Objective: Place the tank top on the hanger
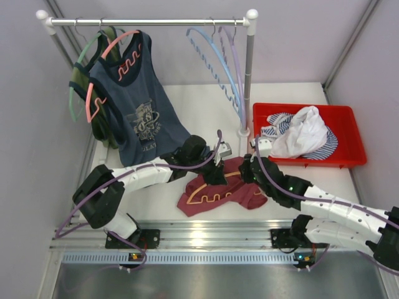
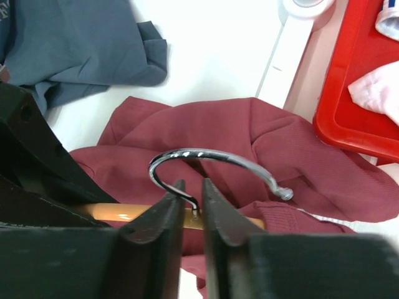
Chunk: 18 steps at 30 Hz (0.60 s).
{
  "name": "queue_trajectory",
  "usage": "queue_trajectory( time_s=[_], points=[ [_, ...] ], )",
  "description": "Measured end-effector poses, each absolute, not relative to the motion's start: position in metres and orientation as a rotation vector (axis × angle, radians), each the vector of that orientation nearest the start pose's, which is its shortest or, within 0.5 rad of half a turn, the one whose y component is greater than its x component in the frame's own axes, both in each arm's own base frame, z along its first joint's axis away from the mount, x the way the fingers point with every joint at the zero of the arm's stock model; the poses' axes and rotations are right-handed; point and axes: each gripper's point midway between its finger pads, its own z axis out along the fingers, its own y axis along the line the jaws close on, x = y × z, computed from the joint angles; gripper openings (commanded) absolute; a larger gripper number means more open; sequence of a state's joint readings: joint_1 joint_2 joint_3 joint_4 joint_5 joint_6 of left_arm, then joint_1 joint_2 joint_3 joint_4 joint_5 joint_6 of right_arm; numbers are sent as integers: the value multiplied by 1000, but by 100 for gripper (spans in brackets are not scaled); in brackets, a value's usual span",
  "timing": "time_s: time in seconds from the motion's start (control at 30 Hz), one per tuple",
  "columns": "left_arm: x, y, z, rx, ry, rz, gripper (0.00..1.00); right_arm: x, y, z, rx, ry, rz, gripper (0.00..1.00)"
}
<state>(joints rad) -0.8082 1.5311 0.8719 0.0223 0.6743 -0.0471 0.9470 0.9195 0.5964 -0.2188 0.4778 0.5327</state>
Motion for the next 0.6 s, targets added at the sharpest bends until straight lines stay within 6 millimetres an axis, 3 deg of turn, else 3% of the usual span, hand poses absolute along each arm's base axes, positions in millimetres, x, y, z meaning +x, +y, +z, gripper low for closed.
queue_trajectory(
  time_s=[0.1,0.3,0.6],
  points=[
    [186,-354,116,1209,1972,-1199,5,226,205,147,-141,2064,397,0],
    [191,-357,120,1175,1984,-1189,28,228,200,148,-114,2040,381,0],
    [217,-359,129,1028,2036,-1081,49,230,188,152,-59,2002,355,0]
  ],
)
